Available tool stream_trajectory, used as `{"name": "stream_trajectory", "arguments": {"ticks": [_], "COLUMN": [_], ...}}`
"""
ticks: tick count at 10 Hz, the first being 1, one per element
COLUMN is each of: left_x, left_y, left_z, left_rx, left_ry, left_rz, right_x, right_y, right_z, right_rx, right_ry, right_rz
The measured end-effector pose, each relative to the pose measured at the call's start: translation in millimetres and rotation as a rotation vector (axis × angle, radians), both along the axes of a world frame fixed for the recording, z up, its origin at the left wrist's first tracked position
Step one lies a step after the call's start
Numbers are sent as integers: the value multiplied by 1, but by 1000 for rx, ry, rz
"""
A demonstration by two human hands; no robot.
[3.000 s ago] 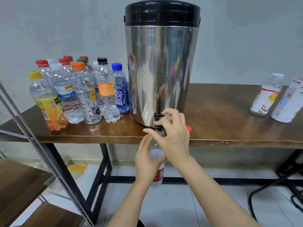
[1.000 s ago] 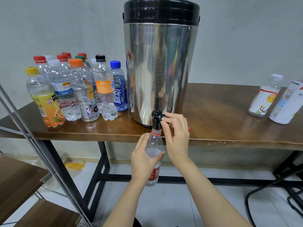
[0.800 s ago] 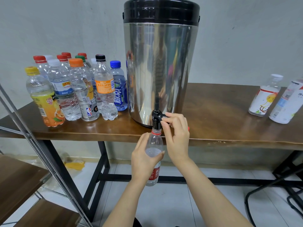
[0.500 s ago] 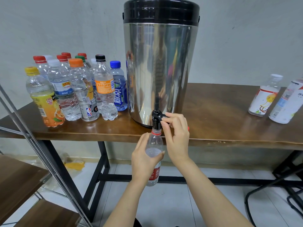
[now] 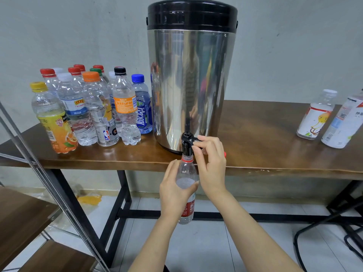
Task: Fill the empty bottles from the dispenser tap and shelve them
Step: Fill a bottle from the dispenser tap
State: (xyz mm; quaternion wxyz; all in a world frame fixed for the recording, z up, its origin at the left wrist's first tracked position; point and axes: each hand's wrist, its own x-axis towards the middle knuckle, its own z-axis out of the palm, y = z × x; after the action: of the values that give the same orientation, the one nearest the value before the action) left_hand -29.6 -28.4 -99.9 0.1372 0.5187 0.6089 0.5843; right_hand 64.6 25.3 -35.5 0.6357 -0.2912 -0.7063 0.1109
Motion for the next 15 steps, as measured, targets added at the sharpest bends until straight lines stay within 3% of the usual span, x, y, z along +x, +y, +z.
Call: {"name": "stream_trajectory", "arguments": {"ticks": [15], "left_x": [2], "left_y": [1], "left_z": [-4], "left_rx": [-45], "left_ry": [-42], "left_rz": [28], "right_x": [-1], "right_y": [-3], "right_z": [1], "right_rx": [-47], "right_ry": [26], "right_rz": [40]}}
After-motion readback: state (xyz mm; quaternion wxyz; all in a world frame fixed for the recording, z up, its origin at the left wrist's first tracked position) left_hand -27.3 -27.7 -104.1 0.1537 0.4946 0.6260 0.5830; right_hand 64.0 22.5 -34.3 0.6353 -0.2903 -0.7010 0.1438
